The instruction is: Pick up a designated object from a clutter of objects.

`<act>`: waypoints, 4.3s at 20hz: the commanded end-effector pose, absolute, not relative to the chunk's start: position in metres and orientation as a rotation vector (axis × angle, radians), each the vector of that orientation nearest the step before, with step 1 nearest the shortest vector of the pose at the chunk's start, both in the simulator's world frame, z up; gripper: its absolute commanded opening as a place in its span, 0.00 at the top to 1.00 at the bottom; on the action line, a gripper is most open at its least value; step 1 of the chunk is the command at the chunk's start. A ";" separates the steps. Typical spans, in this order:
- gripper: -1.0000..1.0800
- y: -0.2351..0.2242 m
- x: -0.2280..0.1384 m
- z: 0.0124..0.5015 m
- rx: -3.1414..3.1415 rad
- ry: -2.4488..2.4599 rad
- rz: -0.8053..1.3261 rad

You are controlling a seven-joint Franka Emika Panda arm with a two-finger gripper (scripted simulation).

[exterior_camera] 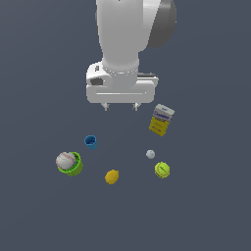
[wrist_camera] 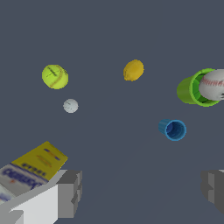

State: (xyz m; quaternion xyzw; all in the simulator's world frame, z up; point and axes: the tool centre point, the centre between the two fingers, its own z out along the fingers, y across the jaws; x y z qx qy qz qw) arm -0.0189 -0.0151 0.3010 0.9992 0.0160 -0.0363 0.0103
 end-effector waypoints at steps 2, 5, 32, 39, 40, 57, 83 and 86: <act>0.04 -0.013 -0.017 0.297 3.117 0.047 -0.112; 0.04 -0.008 -0.013 0.288 3.116 0.039 -0.107; 0.04 0.117 0.023 0.085 3.133 -0.154 -0.005; 0.04 0.125 0.021 0.071 3.137 -0.168 0.000; 0.04 0.125 0.021 0.072 3.136 -0.165 -0.003; 0.04 0.125 0.021 0.021 3.137 -0.168 0.000; 1.00 0.096 0.023 0.073 3.137 -0.167 0.001; 1.00 0.082 0.024 0.098 3.137 -0.167 0.001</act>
